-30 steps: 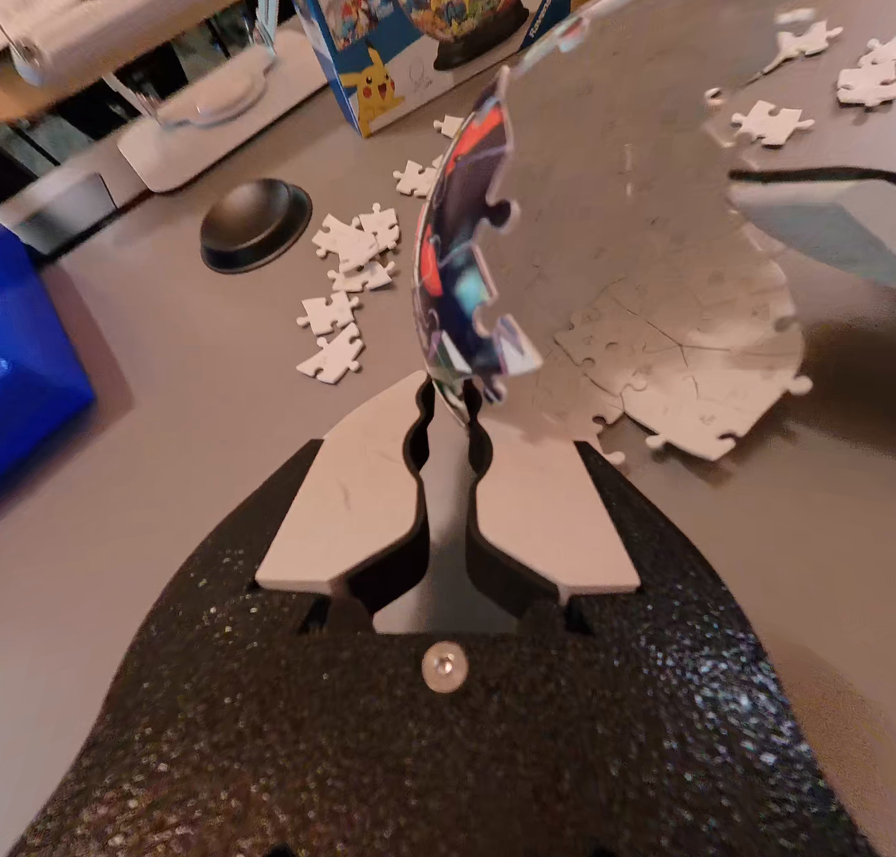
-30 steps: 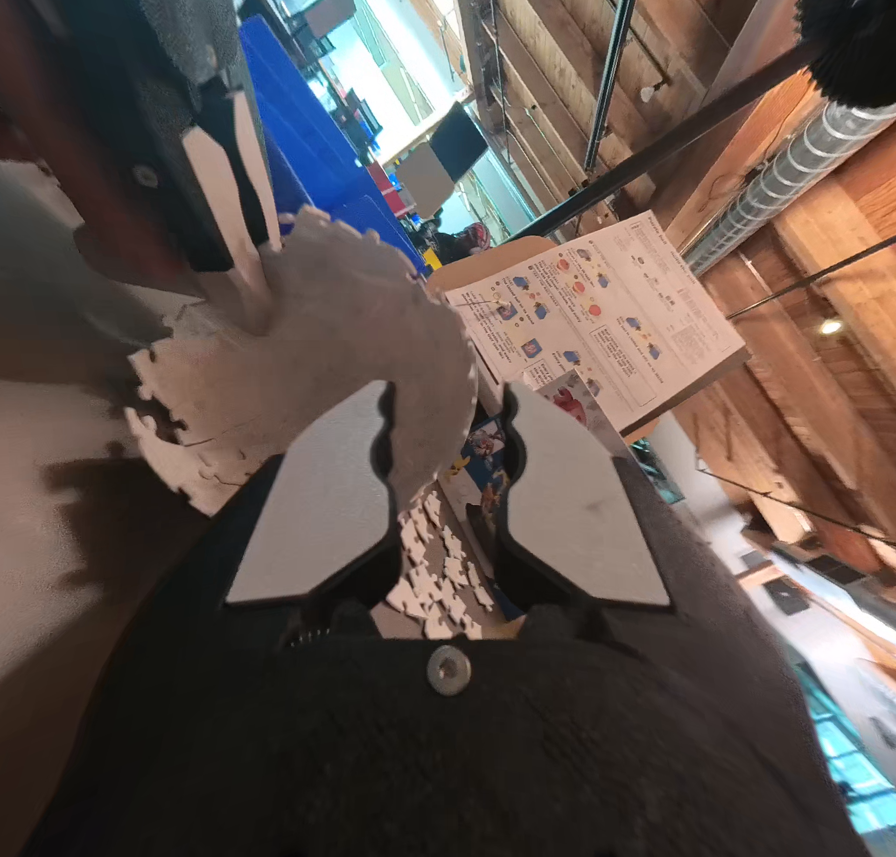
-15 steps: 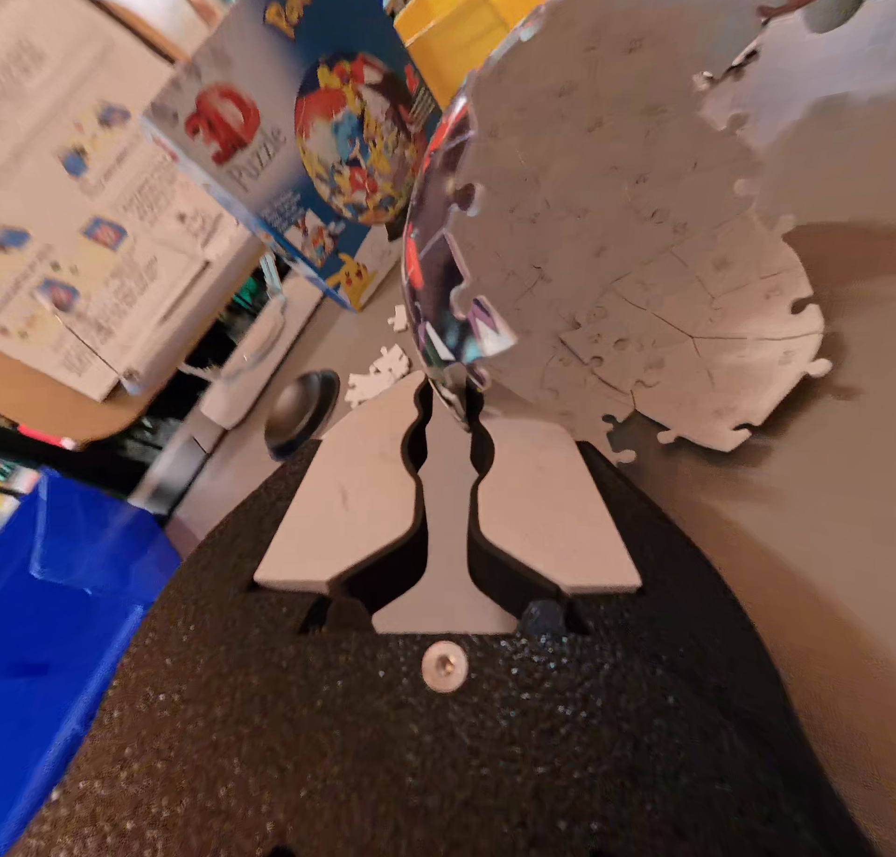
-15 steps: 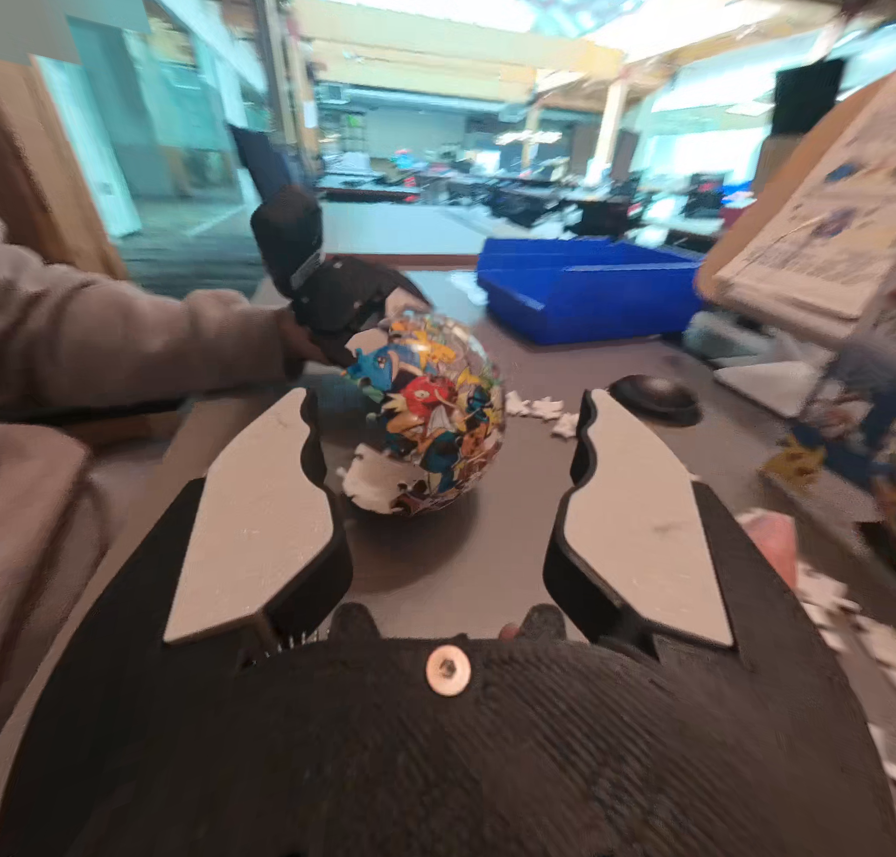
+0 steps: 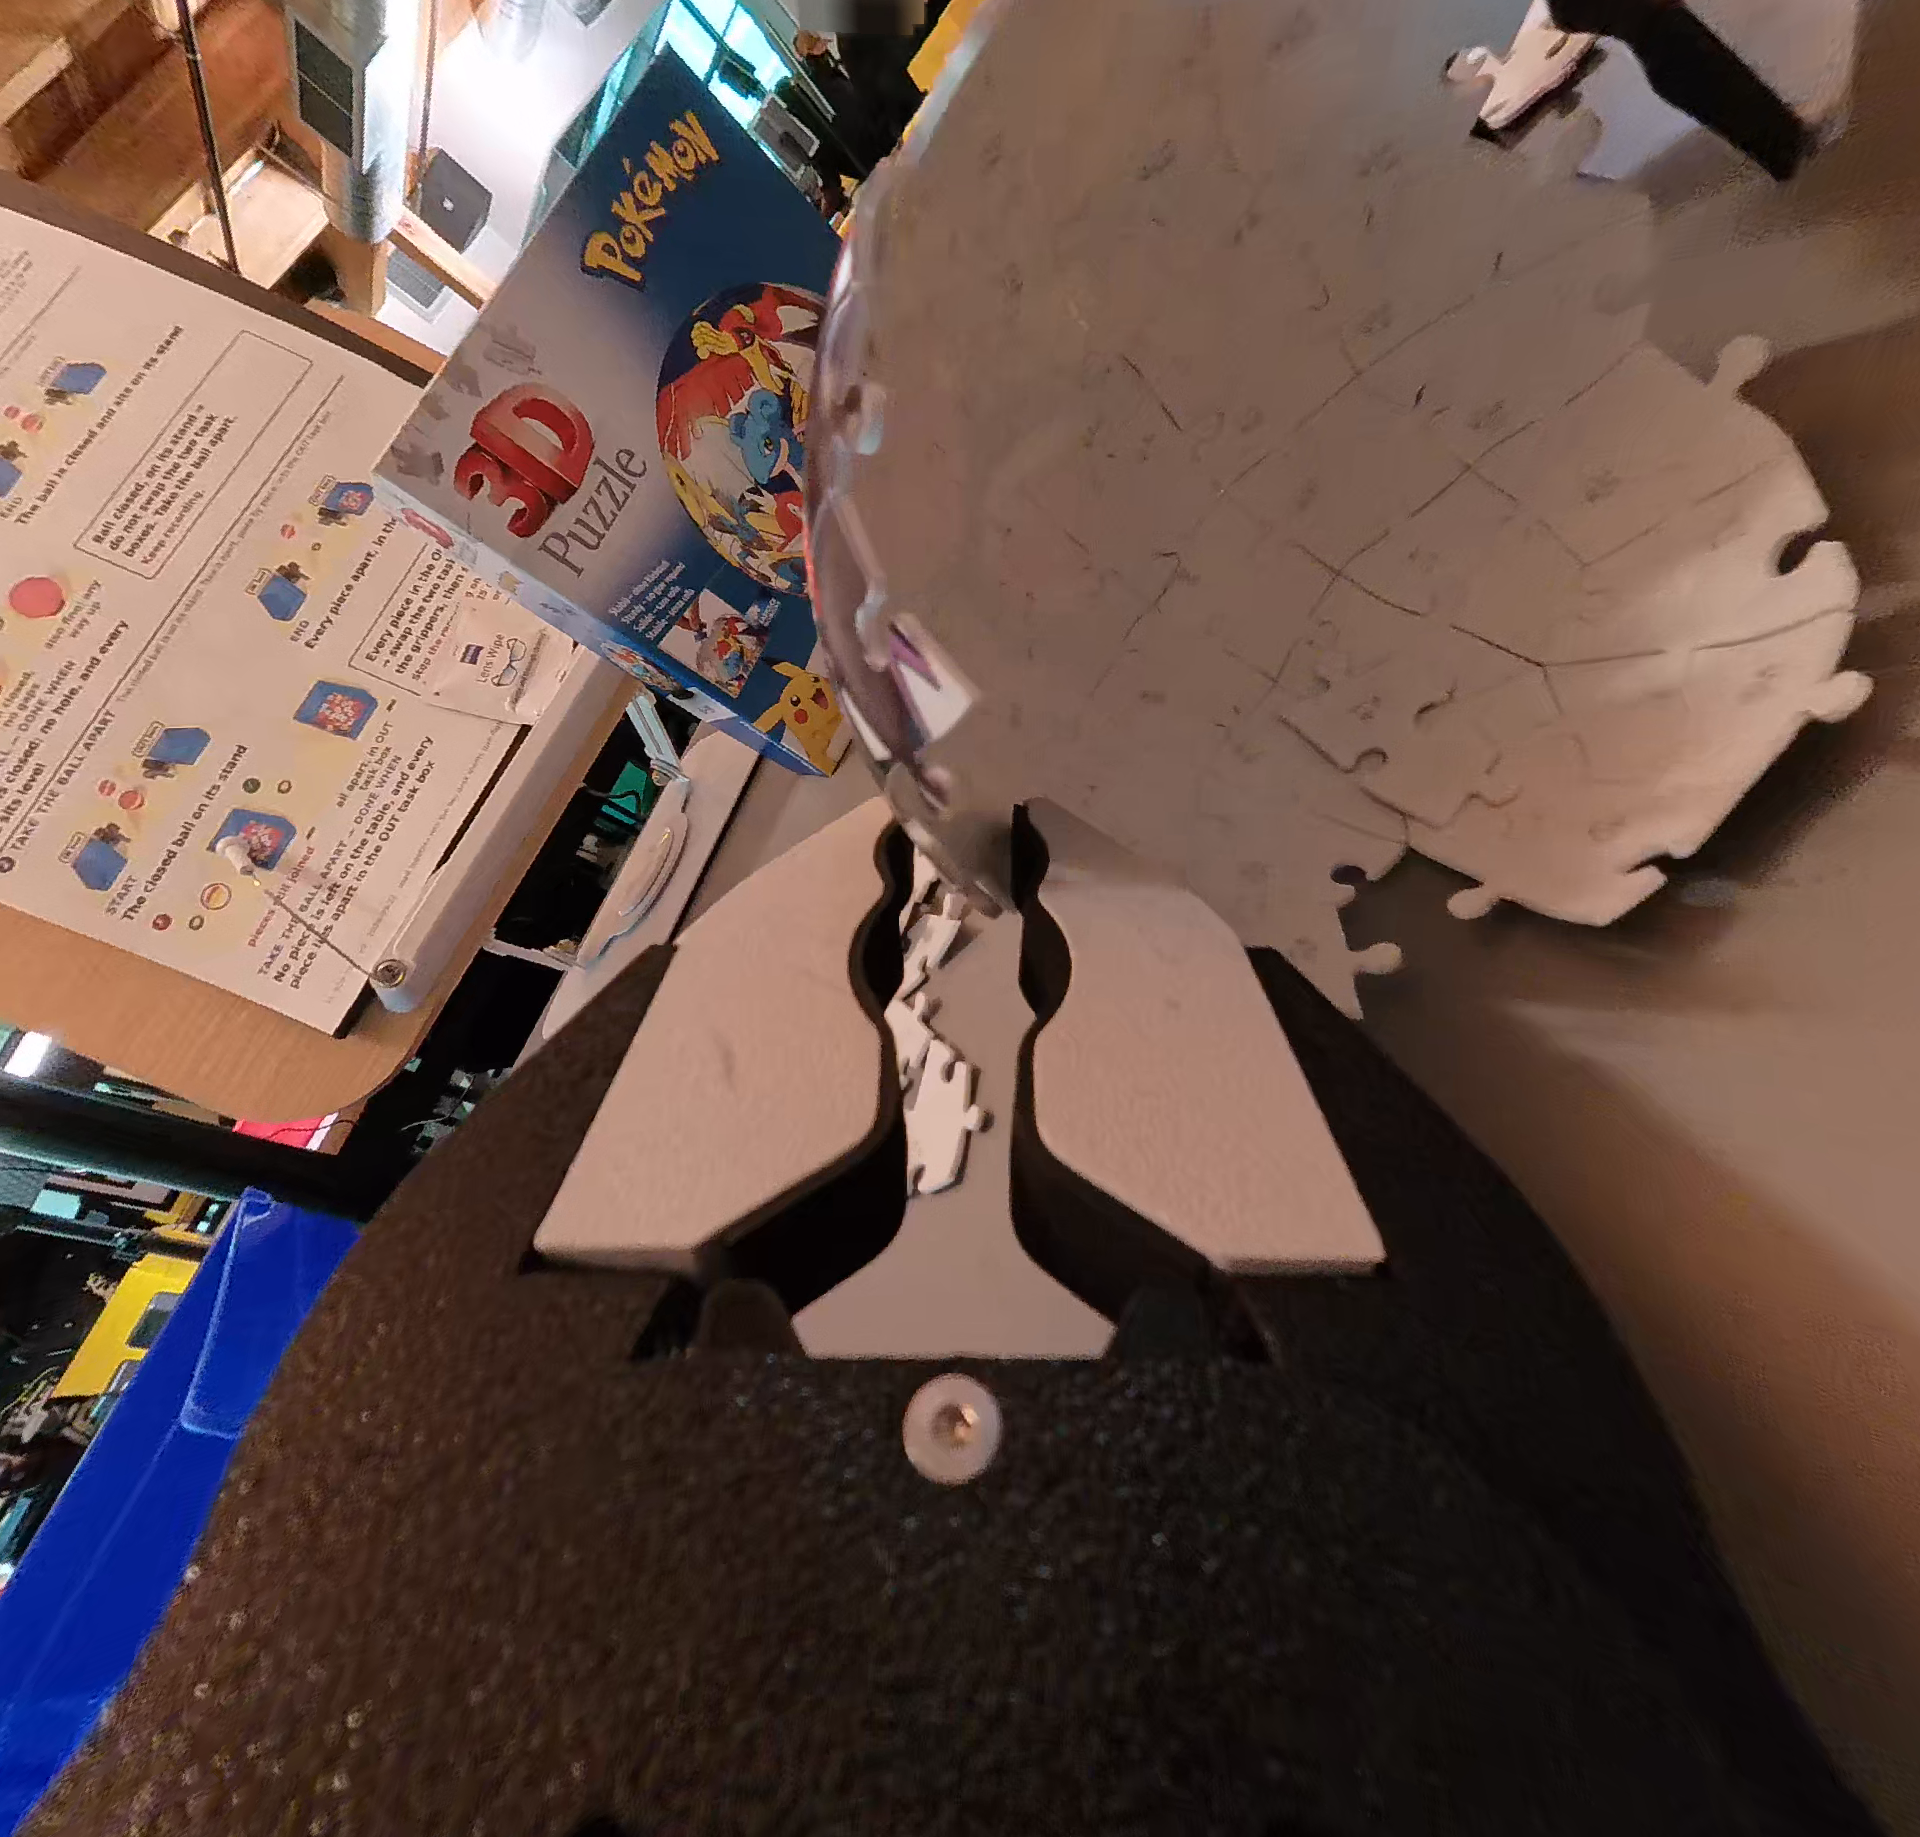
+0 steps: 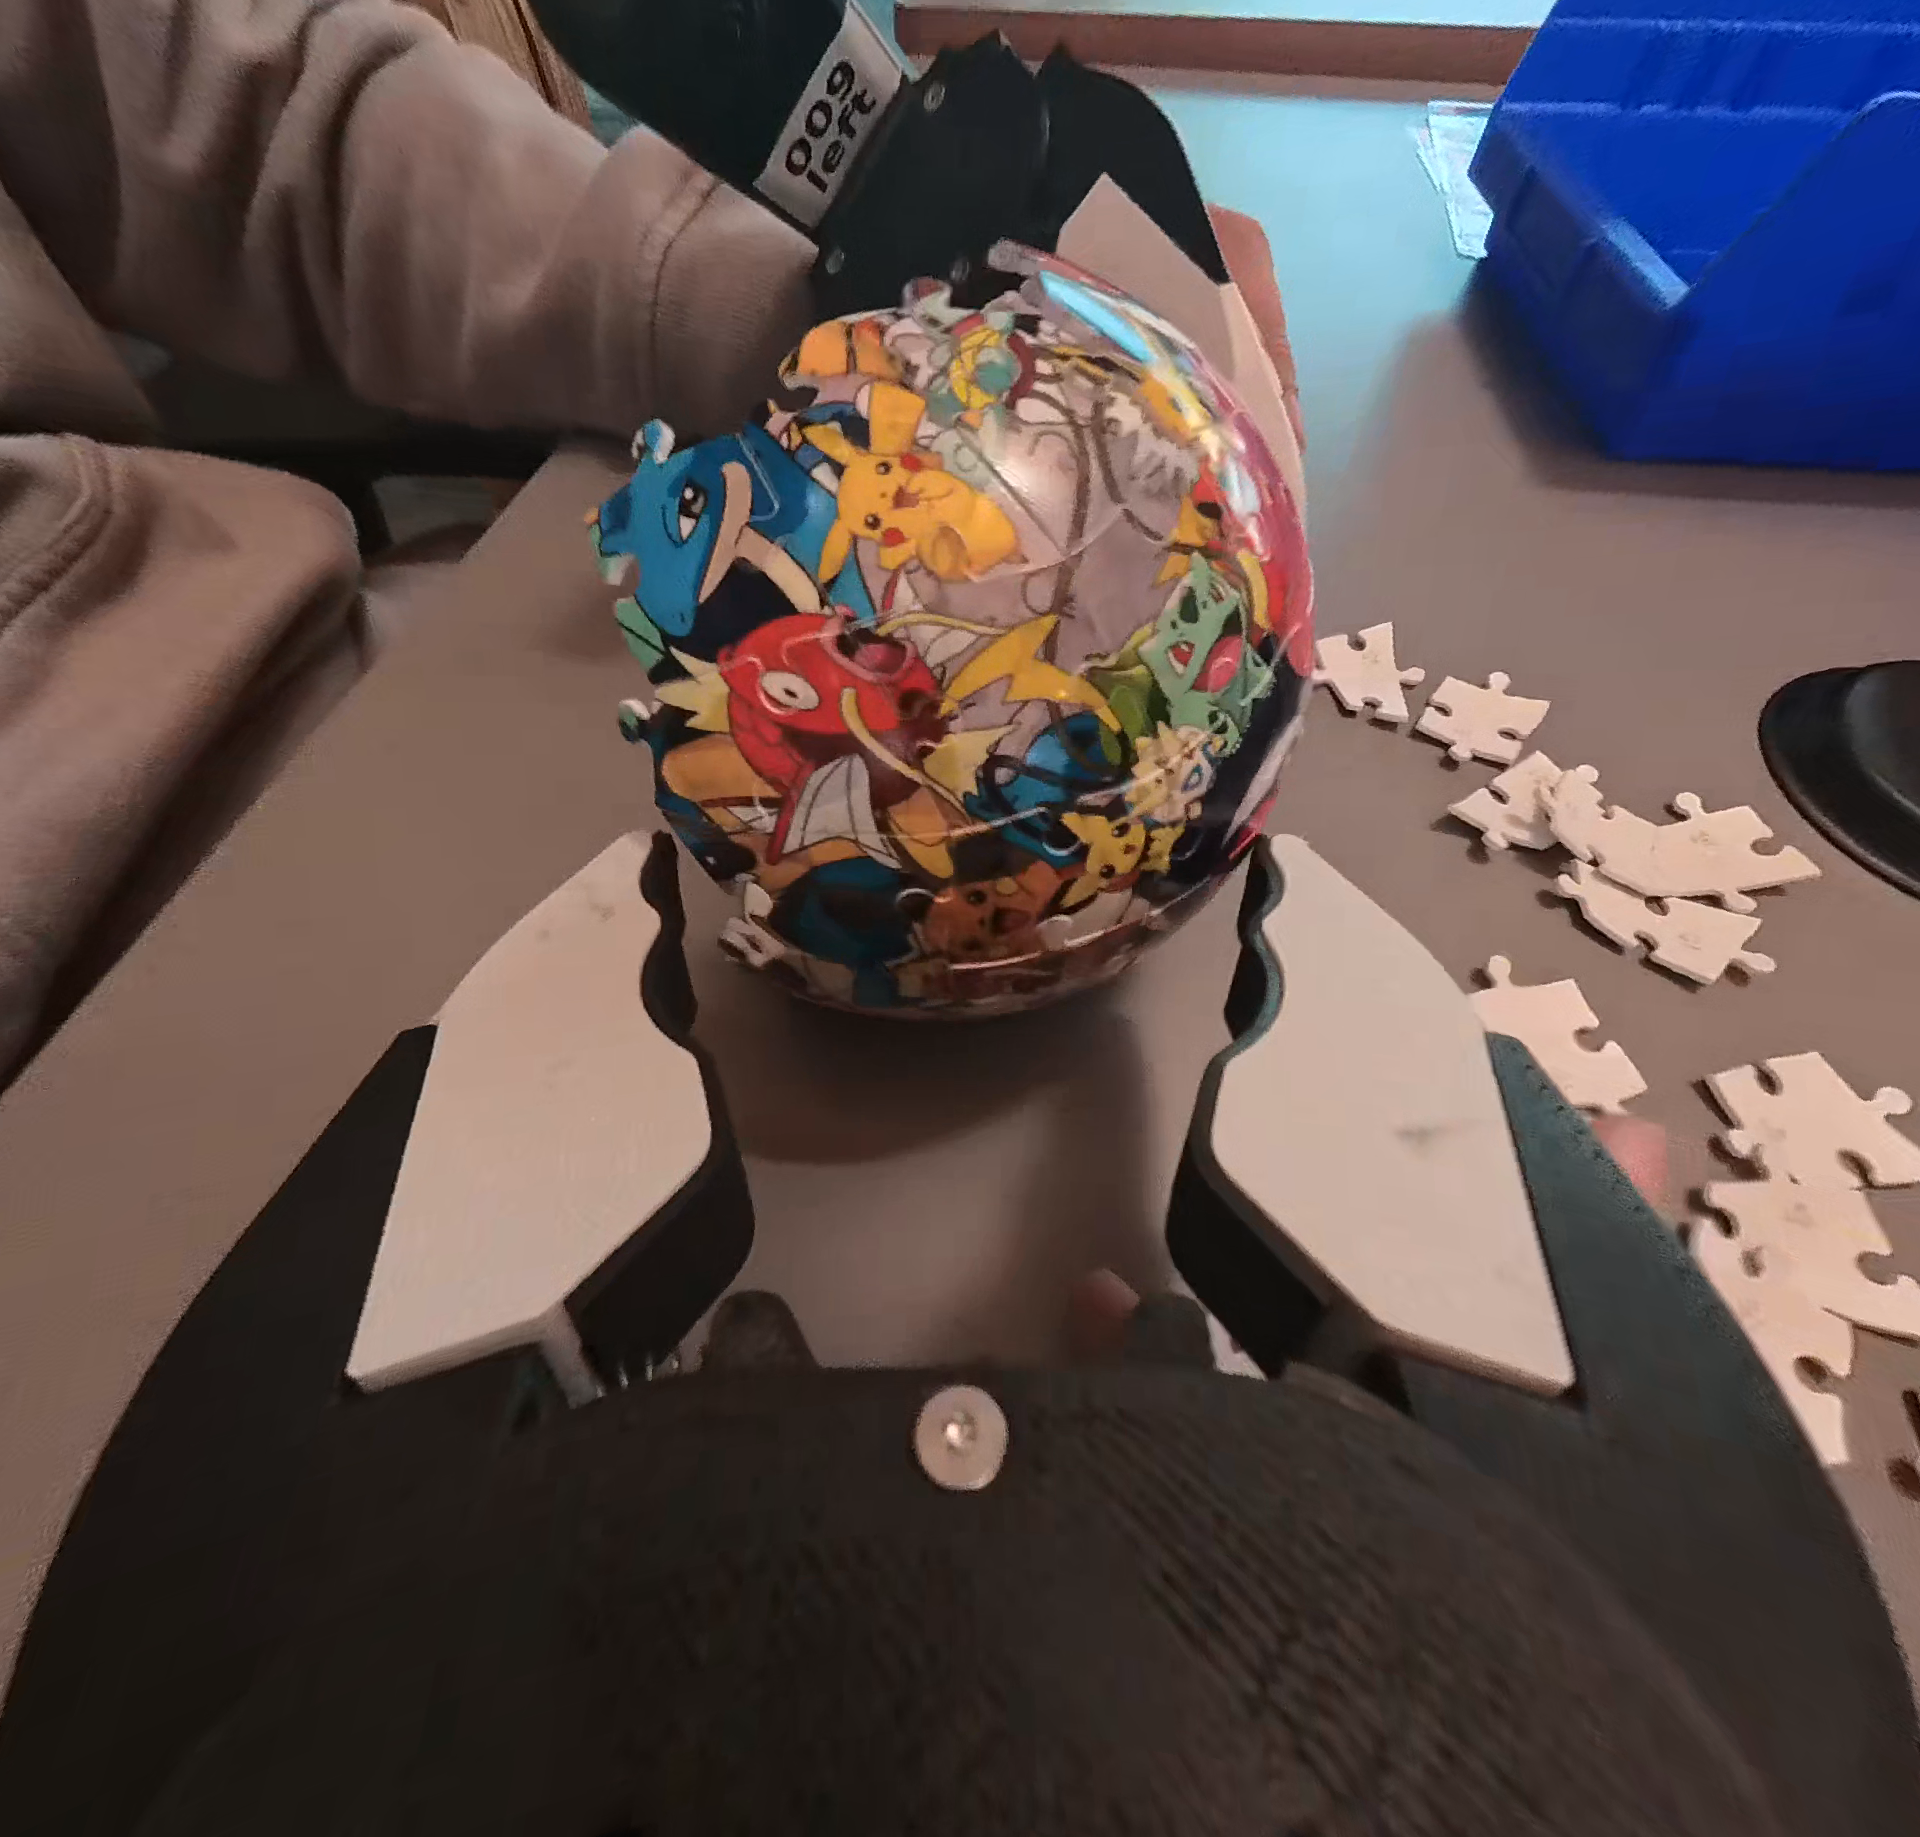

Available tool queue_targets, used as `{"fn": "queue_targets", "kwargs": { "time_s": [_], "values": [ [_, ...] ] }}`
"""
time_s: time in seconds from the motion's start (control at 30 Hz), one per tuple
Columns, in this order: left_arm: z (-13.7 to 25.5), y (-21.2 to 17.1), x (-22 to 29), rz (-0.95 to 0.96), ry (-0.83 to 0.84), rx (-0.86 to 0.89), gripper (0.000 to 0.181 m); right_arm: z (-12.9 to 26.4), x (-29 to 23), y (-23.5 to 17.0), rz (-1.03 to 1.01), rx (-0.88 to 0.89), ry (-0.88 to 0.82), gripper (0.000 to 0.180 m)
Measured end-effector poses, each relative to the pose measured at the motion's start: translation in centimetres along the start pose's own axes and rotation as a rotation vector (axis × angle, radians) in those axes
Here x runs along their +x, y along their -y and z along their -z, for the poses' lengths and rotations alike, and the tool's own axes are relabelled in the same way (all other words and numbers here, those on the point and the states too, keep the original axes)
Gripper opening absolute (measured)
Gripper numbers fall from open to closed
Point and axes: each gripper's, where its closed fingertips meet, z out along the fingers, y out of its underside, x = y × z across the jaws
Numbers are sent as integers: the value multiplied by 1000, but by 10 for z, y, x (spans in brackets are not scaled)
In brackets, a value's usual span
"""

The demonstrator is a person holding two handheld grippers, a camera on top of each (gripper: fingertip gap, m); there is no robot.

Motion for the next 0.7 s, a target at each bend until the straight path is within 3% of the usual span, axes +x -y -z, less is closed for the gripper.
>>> {"fn": "queue_targets", "kwargs": {
  "time_s": [0.53,0.7],
  "values": [
    [-22,4,-3,-85,-38,111,23,-2,14,-2,371,-49,-284,123],
    [-25,6,-2,-113,-36,132,23,-2,11,-1,467,-83,-246,121]
  ]
}}
